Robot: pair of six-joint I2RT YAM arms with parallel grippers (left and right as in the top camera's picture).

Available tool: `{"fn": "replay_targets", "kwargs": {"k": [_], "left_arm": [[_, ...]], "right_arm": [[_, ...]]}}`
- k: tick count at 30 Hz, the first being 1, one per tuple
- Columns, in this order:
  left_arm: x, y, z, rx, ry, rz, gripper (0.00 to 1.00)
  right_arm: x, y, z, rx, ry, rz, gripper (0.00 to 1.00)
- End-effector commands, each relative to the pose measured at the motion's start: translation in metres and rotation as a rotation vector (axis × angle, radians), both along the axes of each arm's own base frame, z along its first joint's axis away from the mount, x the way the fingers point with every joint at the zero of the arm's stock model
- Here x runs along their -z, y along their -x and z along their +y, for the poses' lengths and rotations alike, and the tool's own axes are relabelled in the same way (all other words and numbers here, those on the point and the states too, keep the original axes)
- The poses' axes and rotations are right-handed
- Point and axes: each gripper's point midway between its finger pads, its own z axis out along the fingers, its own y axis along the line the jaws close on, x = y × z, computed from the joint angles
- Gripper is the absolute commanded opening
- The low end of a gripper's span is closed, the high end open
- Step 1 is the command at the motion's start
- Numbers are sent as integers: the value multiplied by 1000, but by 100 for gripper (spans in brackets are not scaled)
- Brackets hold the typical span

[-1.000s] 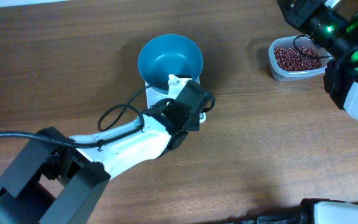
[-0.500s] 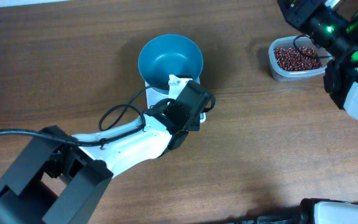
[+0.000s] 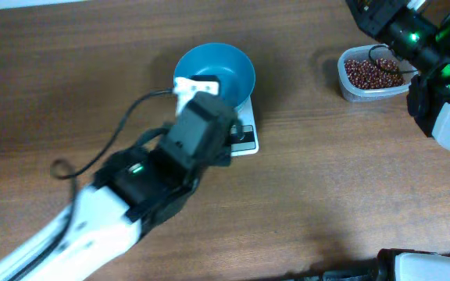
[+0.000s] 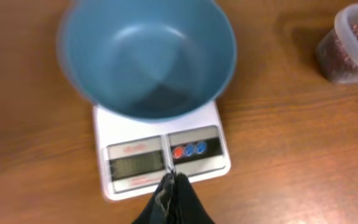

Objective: Scoop item into bowl and weigh 50g on scale

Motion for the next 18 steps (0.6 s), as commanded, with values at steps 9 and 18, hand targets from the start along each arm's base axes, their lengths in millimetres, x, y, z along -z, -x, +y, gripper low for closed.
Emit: {"fn": "replay_targets", "kwargs": {"k": [9,18], "left_arm": [[-95,7,203,-597,-109,-262,99],[-88,-3,191,-312,-299,-223,99]], "right_arm": [[20,-18,-35,222,102,52,4],[21,-26,-63,391,110,60,4]]}}
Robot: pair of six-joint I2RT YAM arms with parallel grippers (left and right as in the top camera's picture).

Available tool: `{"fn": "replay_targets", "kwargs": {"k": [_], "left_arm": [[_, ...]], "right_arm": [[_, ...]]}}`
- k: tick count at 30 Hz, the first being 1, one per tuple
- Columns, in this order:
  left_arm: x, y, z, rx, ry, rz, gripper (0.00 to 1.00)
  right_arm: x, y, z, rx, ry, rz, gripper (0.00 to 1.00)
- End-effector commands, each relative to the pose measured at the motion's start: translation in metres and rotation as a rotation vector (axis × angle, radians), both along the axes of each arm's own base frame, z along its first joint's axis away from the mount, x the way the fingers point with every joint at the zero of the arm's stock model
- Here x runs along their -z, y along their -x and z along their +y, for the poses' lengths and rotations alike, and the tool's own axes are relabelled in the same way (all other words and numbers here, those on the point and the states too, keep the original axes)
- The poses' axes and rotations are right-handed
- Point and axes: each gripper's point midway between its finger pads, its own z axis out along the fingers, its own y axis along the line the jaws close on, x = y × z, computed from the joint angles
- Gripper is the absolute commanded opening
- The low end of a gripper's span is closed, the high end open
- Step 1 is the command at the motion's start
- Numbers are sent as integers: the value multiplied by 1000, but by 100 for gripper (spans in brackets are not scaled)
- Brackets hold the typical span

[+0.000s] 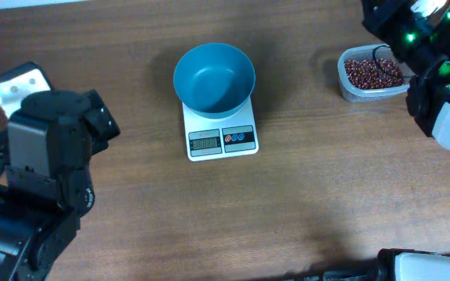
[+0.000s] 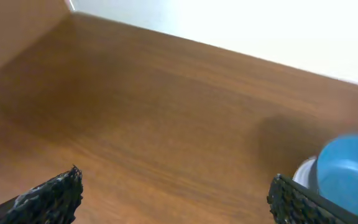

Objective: Scoop item into bowl and weigh 50g on scale
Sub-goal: 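Withdraw the left gripper back to the left side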

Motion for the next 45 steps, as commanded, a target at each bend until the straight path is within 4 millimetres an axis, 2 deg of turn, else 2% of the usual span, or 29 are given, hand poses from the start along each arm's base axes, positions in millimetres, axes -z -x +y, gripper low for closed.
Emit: {"fn": "replay_targets", "kwargs": {"k": [1,5,7,9,12,16,17,19,21,23,24,26,30,33,35,37,39,43,45], "left_arm": [[6,-4,-32,347,-203,114,99],[12,3,-67,616,-172,154,99],[14,10,-65,637,-142,195,99],[16,20,-58,629,-130,248,99],[14,20,-58,628,-129,242,99],[17,22,-57,629,-129,258,99],[17,22,-57,629,-130,258,99],[17,22,-57,628,-130,258,99],[17,22,-56,626,-132,258,99],[17,22,-57,627,-133,259,99],[17,22,-58,643,-137,259,99],[11,25,-73,751,-141,241,99],[-7,29,-89,914,-106,180,99],[-2,38,-90,985,-56,200,99],[0,47,-98,1091,-75,220,99],[7,47,-89,1060,-85,327,99],[9,44,-89,1103,-98,421,99],[11,18,-88,1084,-113,473,99],[14,17,-89,1087,-103,486,99]], "right_arm": [[-10,-3,-11,57,25,-30,4],[-11,-1,-1,2,20,-30,4],[-11,2,10,-67,18,-32,4],[-4,12,32,-209,42,-19,4],[22,33,58,-384,-34,115,4],[54,87,98,-685,-159,300,4],[63,97,101,-698,-216,378,4],[74,105,98,-686,-255,447,4],[74,104,94,-724,-75,313,4],[84,91,76,-629,47,302,4],[82,87,69,-600,65,293,4],[62,78,54,-549,129,243,4],[8,59,22,-388,375,214,4],[-24,51,9,-317,452,191,4],[-37,48,7,-305,465,167,4],[-38,48,7,-301,468,165,4],[-37,48,6,-298,469,167,4],[-34,51,7,-304,459,188,4],[-32,52,8,-308,453,201,4]]}}
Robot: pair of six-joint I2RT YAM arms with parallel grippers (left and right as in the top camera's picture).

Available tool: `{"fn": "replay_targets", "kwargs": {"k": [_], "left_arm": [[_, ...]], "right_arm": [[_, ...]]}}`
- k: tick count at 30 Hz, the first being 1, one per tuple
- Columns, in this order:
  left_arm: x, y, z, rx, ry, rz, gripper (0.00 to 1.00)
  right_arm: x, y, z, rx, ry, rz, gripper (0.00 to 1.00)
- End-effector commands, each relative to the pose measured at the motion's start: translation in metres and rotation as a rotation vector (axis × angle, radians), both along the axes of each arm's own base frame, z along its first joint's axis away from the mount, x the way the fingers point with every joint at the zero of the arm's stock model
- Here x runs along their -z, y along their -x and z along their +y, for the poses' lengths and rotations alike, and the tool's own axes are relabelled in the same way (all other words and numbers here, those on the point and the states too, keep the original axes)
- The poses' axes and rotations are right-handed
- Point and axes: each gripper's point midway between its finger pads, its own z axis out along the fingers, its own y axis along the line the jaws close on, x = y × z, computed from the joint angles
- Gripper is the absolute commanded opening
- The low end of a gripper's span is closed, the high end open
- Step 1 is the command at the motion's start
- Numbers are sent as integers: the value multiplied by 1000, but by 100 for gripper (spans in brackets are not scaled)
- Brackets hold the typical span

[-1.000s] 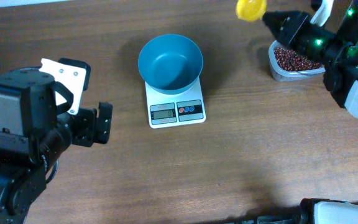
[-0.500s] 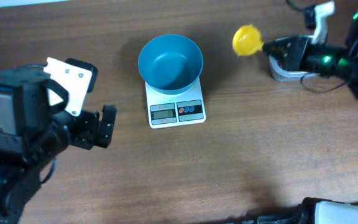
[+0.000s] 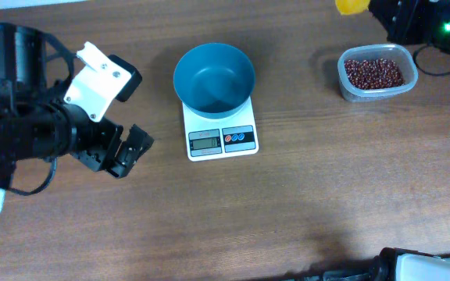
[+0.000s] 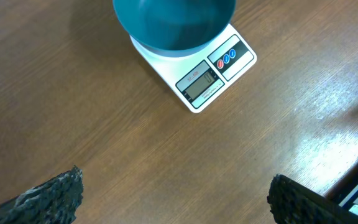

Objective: Scoop item into bowl and weigh 50g on scale
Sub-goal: 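Withdraw the left gripper back to the left side, then lower the scoop into the red beans with the right gripper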

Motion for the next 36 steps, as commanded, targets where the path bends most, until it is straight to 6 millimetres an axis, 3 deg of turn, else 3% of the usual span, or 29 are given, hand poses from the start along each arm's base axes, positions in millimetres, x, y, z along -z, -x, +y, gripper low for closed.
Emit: {"fn": "replay_targets", "kwargs": {"k": [1,8,11,15,29,36], "left_arm": [[-7,-5,-1,18,-1,-21,99],[-21,18,-5,81,-12,-71,99],[-15,23,-16,129,-12,-60,99],[1,22,-19,122,-4,-36,99],[5,26,-18,122,-9,-13,99],[5,26,-18,122,-9,-13,99]], "right_arm": [[-14,1,-2,3,23,-34,4],[-17,-1,-2,4,28,-50,4],[-20,-2,-3,12,17,-56,4],[-22,-3,-3,12,20,-67,4],[-45,-15,-6,27,19,-170,4],[-39,-13,-7,34,14,-141,4]]}}
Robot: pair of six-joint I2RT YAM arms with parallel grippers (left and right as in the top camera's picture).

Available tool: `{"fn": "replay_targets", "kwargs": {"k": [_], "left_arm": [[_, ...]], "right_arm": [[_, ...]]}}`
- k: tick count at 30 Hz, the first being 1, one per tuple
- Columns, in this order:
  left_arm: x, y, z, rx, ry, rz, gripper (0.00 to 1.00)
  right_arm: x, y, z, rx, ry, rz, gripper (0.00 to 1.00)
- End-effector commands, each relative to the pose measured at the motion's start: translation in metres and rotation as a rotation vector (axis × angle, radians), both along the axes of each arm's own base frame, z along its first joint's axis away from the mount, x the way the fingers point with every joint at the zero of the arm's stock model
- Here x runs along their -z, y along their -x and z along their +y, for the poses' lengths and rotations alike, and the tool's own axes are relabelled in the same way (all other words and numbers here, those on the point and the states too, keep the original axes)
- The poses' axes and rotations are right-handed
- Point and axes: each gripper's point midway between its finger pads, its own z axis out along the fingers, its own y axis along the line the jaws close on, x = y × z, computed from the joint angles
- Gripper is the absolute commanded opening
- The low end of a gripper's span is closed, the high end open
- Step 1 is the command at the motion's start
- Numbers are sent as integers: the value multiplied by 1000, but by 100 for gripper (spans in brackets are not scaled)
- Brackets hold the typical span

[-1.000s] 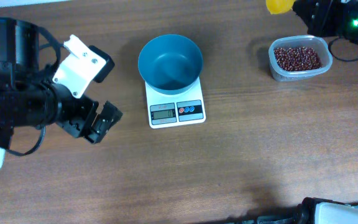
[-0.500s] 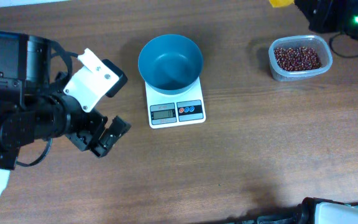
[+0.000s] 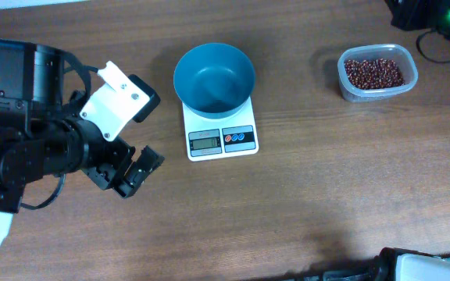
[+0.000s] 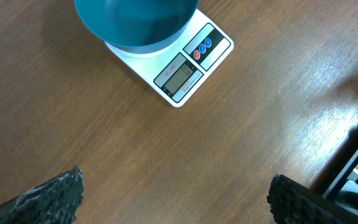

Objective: Scoop item into bowl and weigh 50g on scale
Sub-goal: 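Lower the scoop into the red beans with the right gripper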

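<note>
An empty blue bowl [image 3: 214, 76] stands on the white scale [image 3: 223, 139], whose display and red and blue buttons face the table's front. The bowl [image 4: 135, 22] and scale [image 4: 180, 70] also show at the top of the left wrist view. My left gripper [image 3: 125, 173] hangs open over bare wood to the left of the scale, holding nothing. Its fingertips [image 4: 50, 198] stand wide apart at the bottom corners of the wrist view. A clear tub of red beans [image 3: 377, 72] sits at the back right. No scoop is in view.
A black part of my right arm with a green light [image 3: 437, 16] shows in the top right corner, behind the bean tub; its gripper is out of frame. Dark equipment [image 3: 412, 265] runs along the table's front right edge.
My left gripper has shifted a little toward the table's front and right, still open. The right arm has drawn back into the corner, and the yellow thing at the top edge is gone from view.
My left gripper was shut at the scale's front, by its buttons, while the right arm stood over the bean tub. Then the left arm was at the far left, open. Later the right arm was off the tub with something yellow, and now it is nearly out of view.
</note>
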Motion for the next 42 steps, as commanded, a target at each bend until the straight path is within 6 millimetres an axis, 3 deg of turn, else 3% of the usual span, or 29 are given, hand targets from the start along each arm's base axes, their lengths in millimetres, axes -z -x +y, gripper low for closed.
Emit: {"fn": "replay_targets", "kwargs": {"k": [1,3,6,11,13,16,21,24,27,31,36,42], "left_arm": [[1,3,-2,6,9,6,99],[1,3,-2,6,9,6,99],[1,3,-2,6,9,6,99],[1,3,-2,6,9,6,99],[1,3,-2,6,9,6,99],[1,3,-2,6,9,6,99],[1,3,-2,6,9,6,99],[1,3,-2,6,9,6,99],[1,3,-2,6,9,6,99],[1,3,-2,6,9,6,99],[1,3,-2,6,9,6,99],[1,3,-2,6,9,6,99]], "right_arm": [[-4,4,-5,42,-1,26,4],[14,9,-15,134,-42,135,4],[20,14,-12,194,-201,233,4],[48,35,-6,214,-241,400,4],[60,42,-12,236,-182,435,4],[86,59,-44,369,15,520,4],[93,69,-89,476,325,530,4],[99,64,-101,480,413,534,4],[127,51,-104,459,416,593,4],[148,41,-107,447,413,631,4],[157,32,-109,446,413,632,4],[181,25,-111,432,409,676,4]]}}
